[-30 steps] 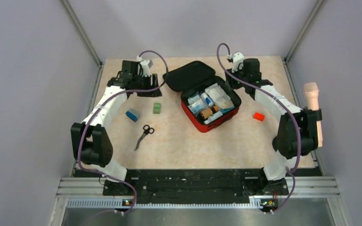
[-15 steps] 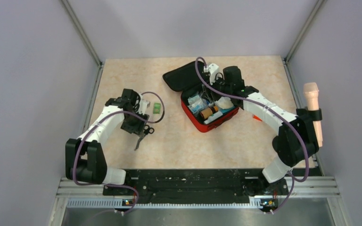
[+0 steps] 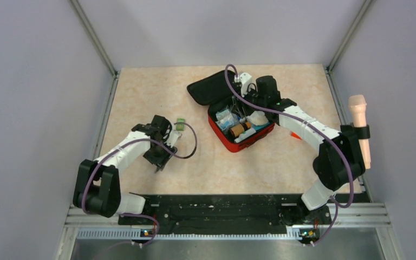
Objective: Organize the medicine kit
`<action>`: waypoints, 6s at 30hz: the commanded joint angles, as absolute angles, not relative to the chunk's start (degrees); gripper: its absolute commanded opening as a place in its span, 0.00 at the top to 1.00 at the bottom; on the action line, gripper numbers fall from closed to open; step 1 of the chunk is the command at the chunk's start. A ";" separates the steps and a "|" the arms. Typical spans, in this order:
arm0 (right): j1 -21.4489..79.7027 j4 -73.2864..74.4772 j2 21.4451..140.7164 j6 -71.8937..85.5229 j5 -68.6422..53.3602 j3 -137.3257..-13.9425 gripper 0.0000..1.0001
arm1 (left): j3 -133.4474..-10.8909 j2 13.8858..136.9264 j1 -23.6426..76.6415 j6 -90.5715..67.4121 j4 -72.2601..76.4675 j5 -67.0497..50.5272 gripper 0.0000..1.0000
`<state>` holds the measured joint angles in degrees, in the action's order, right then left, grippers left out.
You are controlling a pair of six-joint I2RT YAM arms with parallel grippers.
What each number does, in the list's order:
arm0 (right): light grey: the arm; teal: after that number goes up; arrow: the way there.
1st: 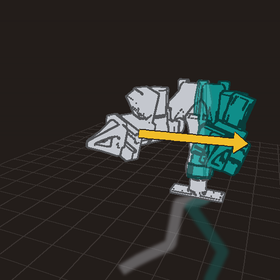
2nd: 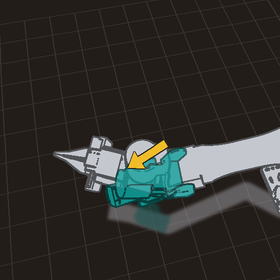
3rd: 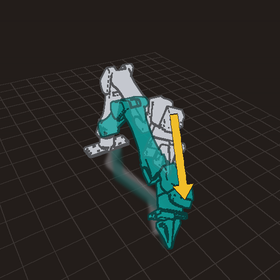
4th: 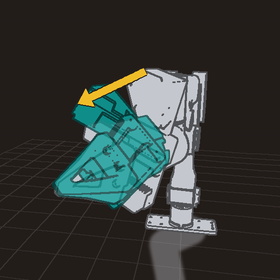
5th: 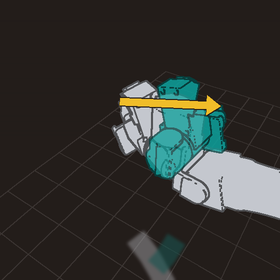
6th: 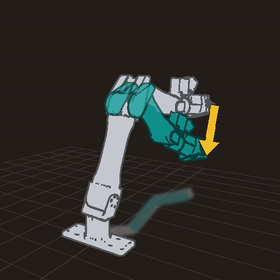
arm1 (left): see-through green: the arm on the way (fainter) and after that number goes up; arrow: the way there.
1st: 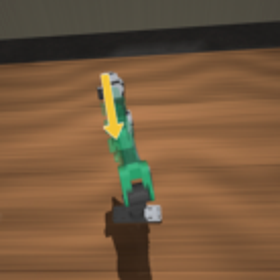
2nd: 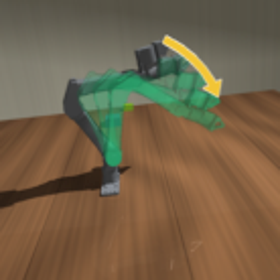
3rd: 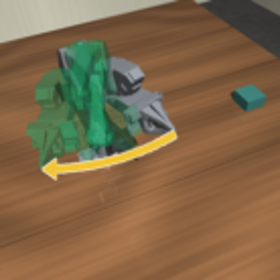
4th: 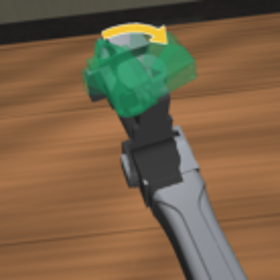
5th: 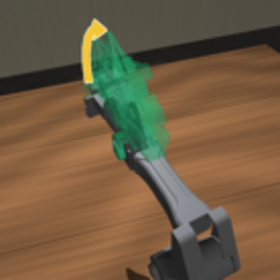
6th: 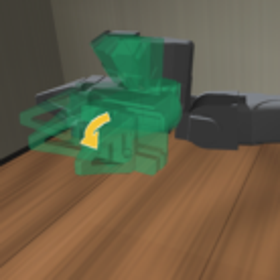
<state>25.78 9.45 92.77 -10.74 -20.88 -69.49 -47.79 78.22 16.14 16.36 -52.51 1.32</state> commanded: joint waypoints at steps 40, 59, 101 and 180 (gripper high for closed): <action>27.08 -1.10 92.44 -26.73 -53.23 -67.18 0.50 | -51.19 94.37 13.61 25.93 -48.49 -13.27 1.00; 37.73 14.33 99.00 -87.63 -54.02 -62.69 0.61 | -58.37 101.91 11.71 25.55 -52.30 -18.42 1.00; 52.42 -36.28 116.73 -72.96 -36.25 -58.00 0.55 | -63.97 107.71 9.23 25.49 -59.75 -23.78 1.00; 28.94 29.73 67.51 -43.33 -11.67 -58.84 1.00 | -115.83 152.59 -1.10 -72.59 21.69 -52.78 0.31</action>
<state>29.43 30.00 67.20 -43.05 -12.25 -55.64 -111.85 150.80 -0.58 -72.31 17.58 -54.61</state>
